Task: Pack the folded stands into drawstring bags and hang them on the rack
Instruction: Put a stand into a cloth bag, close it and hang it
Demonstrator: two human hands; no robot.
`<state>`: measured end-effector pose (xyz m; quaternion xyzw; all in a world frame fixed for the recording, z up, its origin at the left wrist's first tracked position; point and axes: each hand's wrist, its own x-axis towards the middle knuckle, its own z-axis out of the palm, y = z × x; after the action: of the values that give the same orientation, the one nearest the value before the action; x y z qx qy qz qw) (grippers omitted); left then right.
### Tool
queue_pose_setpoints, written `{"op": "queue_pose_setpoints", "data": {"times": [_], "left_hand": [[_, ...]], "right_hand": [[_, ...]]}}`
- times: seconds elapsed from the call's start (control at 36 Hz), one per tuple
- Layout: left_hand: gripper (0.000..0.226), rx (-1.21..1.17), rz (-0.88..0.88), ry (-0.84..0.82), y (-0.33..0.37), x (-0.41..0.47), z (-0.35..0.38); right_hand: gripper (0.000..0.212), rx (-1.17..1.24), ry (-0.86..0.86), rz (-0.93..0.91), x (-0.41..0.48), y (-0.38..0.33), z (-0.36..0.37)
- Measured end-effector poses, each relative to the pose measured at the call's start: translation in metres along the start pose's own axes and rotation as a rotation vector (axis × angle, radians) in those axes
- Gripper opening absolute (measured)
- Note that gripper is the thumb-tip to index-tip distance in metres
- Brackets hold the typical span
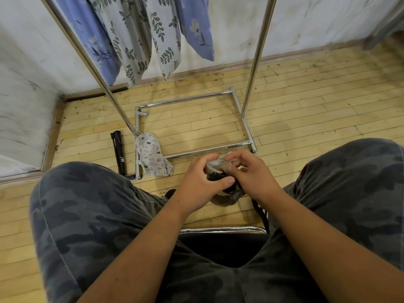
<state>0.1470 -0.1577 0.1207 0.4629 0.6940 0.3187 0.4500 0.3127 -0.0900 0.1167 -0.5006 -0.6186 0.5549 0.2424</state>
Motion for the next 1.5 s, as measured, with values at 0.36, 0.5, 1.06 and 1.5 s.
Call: {"op": "queue_pose_setpoints", "data": {"times": [0.36,0.5,1.06,1.5], "left_hand": [[0.045,-0.22,-0.085,0.209,-0.005,0.009,-0.019],[0.041,-0.208,-0.062,0.23,-0.002,0.008,-0.021],[0.029,-0.244,-0.052,0.263,-0.001,0.007,-0.022],[0.022,-0.371,-0.089,0.362,-0.005,0.011,-0.025]], "right_hand": [[0.028,-0.371,0.052,0.072,0.002,0.002,-0.002],[0.055,-0.608,0.091,0.202,0.008,0.011,-0.003],[0.02,-0.438,0.217,0.208,0.003,0.002,-0.017],[0.019,-0.175,0.098,0.418,0.015,0.027,-0.015]]}}
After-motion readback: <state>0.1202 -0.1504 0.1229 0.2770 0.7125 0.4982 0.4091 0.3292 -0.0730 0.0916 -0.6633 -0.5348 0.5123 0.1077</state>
